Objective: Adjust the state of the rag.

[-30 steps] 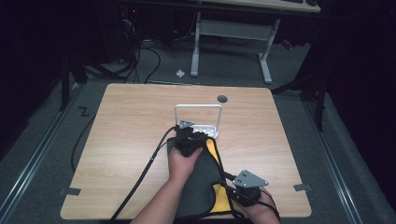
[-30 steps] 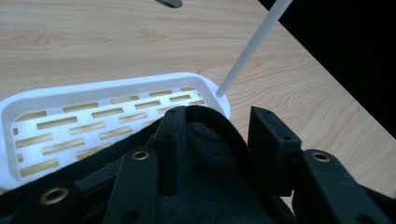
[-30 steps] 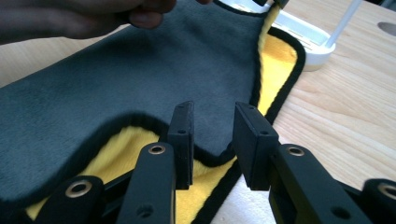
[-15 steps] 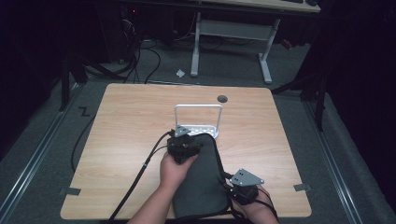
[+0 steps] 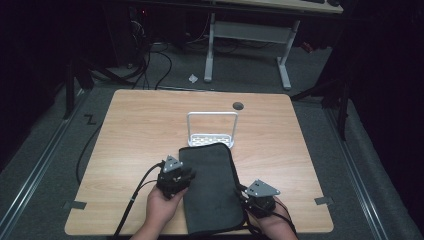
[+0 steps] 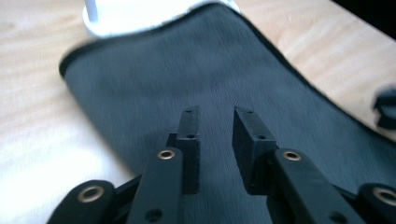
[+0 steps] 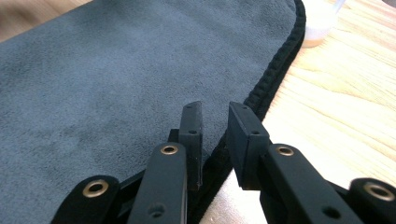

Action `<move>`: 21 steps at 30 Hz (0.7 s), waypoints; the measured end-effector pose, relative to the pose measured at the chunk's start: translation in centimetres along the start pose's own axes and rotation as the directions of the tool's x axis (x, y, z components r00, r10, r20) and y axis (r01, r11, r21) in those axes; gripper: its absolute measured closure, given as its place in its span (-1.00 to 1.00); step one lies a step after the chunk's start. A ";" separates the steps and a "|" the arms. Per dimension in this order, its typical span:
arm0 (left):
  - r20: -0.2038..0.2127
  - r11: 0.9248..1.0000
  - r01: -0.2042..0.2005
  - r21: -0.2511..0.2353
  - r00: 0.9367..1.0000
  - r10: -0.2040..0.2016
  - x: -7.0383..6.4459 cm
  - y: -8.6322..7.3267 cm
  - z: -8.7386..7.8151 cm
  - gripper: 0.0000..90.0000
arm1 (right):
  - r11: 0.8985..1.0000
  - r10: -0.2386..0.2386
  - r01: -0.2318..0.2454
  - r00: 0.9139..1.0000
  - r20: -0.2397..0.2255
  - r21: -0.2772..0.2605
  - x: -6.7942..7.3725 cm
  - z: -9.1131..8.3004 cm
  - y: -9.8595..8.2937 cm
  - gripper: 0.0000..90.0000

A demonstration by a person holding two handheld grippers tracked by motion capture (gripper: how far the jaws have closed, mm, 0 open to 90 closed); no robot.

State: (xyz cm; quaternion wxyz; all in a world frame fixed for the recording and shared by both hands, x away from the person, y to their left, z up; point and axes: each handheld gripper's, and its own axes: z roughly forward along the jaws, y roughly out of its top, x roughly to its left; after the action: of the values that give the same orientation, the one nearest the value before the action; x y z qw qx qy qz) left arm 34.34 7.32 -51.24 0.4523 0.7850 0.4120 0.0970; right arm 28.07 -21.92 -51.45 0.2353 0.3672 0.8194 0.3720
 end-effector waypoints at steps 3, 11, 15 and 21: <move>0.018 0.999 0.001 0.045 1.000 -0.002 -0.1 -1.1 -0.2 0.64 | 1.000 0.010 -0.010 1.000 0.007 0.004 -0.2 0.2 0.0 0.80; 0.029 0.995 -0.047 0.084 0.999 0.045 -0.1 -2.2 0.1 0.63 | 1.000 0.019 -0.019 1.000 0.021 0.004 -1.3 1.6 1.3 0.80; 0.031 0.995 -0.060 0.084 0.998 0.058 0.0 -2.2 0.3 0.61 | 0.999 0.034 -0.035 0.999 0.023 0.023 -2.1 3.5 2.3 0.77; 0.037 0.994 -0.072 0.083 0.997 0.070 0.4 -2.2 0.4 0.61 | 0.995 0.063 -0.066 0.997 0.046 0.073 -3.2 6.1 3.2 0.77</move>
State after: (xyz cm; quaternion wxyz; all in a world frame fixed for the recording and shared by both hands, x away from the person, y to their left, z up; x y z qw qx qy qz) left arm 33.60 7.88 -53.28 0.4220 0.8192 0.3797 0.0820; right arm 35.44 -20.34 -52.30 0.2272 0.4101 0.8150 0.3405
